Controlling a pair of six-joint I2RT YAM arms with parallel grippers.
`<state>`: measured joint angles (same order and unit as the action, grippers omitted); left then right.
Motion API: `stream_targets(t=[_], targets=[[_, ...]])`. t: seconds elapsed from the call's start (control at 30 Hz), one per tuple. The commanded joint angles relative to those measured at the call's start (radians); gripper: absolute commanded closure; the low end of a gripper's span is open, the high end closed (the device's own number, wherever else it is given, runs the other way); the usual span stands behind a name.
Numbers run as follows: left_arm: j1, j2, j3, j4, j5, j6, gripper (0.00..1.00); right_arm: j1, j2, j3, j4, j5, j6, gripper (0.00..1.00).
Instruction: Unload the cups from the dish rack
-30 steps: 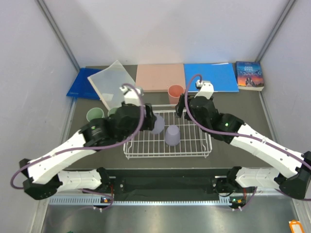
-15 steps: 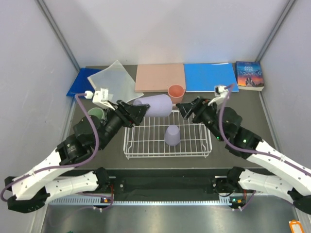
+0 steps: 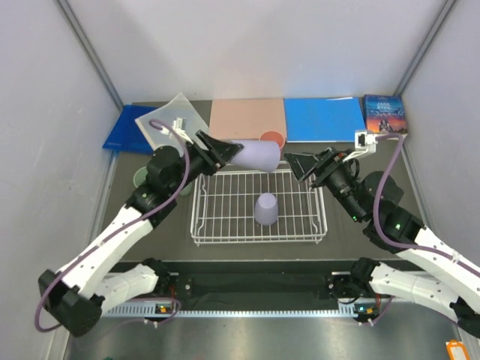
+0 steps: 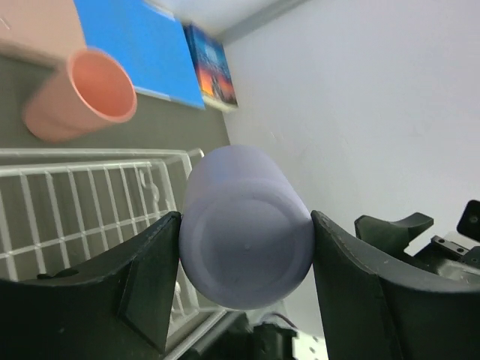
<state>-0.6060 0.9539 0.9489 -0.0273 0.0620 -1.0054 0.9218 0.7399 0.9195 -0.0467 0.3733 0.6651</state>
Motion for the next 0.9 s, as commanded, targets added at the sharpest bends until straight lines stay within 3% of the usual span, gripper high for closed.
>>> stream_targets(t=[0.0, 0.07, 0.3, 0.47, 0.87], targets=[[0.066, 0.104, -0.059, 0.432, 0.35, -0.237, 1.0, -0.006, -0.011, 0.053, -0.033, -0.04, -0.051, 0.23], [0.068, 0.135, -0.068, 0.557, 0.363, -0.312, 1.0, -0.032, -0.01, 0.062, -0.042, -0.059, -0.056, 0.23], [0.078, 0.19, -0.13, 0.765, 0.378, -0.417, 1.0, -0.138, 0.004, 0.097, -0.085, -0.123, -0.068, 0.24], [0.089, 0.207, -0.147, 0.8, 0.398, -0.453, 1.0, -0.236, 0.007, 0.078, -0.091, -0.244, -0.053, 0.25], [0.089, 0.262, -0.134, 0.839, 0.449, -0.472, 1.0, -0.245, 0.154, 0.102, 0.039, -0.5, -0.022, 0.32]])
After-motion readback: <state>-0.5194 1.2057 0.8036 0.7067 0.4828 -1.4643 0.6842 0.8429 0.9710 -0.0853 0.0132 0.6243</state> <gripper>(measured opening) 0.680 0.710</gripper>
